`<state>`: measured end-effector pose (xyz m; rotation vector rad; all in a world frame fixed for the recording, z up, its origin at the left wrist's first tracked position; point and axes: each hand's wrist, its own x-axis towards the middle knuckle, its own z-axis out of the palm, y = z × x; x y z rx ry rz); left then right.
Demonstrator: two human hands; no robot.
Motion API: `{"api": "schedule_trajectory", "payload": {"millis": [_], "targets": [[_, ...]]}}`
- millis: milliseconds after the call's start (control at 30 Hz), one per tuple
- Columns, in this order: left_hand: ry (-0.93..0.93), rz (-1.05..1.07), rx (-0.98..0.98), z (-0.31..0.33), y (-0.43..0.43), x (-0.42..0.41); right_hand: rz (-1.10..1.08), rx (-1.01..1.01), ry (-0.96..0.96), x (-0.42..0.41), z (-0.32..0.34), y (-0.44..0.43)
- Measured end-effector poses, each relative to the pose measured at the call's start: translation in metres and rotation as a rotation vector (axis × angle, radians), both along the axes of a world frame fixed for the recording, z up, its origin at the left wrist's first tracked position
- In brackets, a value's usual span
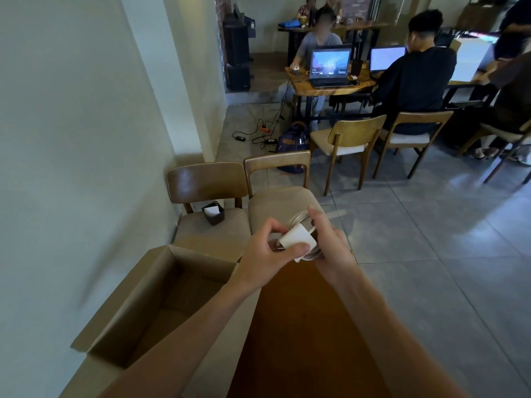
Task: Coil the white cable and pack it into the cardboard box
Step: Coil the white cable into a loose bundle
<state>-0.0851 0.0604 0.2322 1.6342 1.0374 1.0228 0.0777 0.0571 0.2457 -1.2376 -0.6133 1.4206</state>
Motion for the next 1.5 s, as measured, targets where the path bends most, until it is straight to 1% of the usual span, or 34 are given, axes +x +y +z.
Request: {"api": "schedule_trajectory", "payload": {"millis": [67, 133, 200, 233, 333, 467, 600, 733, 800, 867, 1000, 1067, 1133, 1233, 1300, 1367, 1467, 1500], "targets": [[-0.011, 0.027, -0.084, 0.001, 0.001, 0.0, -0.005, 0.067, -0.02, -0.001, 0.001, -0.001], [0.069, 0.033, -0.145, 0.001, 0.003, 0.0, -0.034, 0.096, -0.075, -0.001, 0.001, -0.003], [0.153, -0.01, -0.216, 0.002, 0.006, 0.0, -0.048, 0.108, -0.106, 0.001, 0.001, -0.004], [0.152, -0.037, -0.246, 0.003, 0.008, -0.001, -0.043, 0.113, -0.114, 0.002, 0.0, -0.005], [0.035, -0.064, -0.263, 0.012, 0.015, -0.008, 0.007, 0.146, -0.159, 0.009, -0.001, -0.01], [-0.103, -0.058, -0.285, 0.018, 0.016, -0.011, 0.033, 0.166, -0.137, 0.015, -0.005, -0.01], [-0.138, -0.074, -0.261, 0.014, 0.012, -0.008, 0.023, 0.187, -0.085, 0.019, -0.008, -0.008], [-0.308, -0.11, -0.426, 0.005, 0.004, -0.002, -0.027, 0.174, 0.117, 0.021, -0.005, -0.005], [-0.409, -0.131, -0.536, 0.001, -0.002, 0.002, -0.015, 0.208, 0.161, 0.021, -0.005, -0.003], [-0.473, -0.145, -0.618, -0.002, -0.005, 0.004, 0.023, 0.233, 0.168, 0.022, -0.007, -0.003], [-0.526, -0.134, -0.683, -0.002, 0.0, 0.001, 0.147, 0.3, 0.147, 0.026, -0.011, -0.01], [-0.543, -0.13, -0.715, 0.001, 0.001, 0.0, 0.187, 0.296, 0.117, 0.026, -0.012, -0.012], [-0.594, -0.088, -0.742, 0.006, 0.003, 0.0, 0.246, 0.277, 0.104, 0.024, -0.011, -0.013], [-0.696, 0.029, -0.767, 0.013, 0.01, 0.0, 0.351, 0.25, 0.089, 0.019, -0.008, -0.014], [-0.68, 0.058, -0.755, 0.017, 0.015, -0.001, 0.404, 0.264, 0.097, 0.016, -0.005, -0.016], [-0.573, 0.048, -0.76, 0.017, 0.015, 0.001, 0.409, 0.292, 0.056, 0.014, -0.001, -0.017], [-0.293, 0.009, -0.731, 0.013, 0.007, 0.004, 0.336, 0.312, -0.201, 0.01, 0.005, -0.016], [-0.243, -0.026, -0.71, 0.012, 0.004, 0.005, 0.311, 0.318, -0.287, 0.009, 0.005, -0.016]]}}
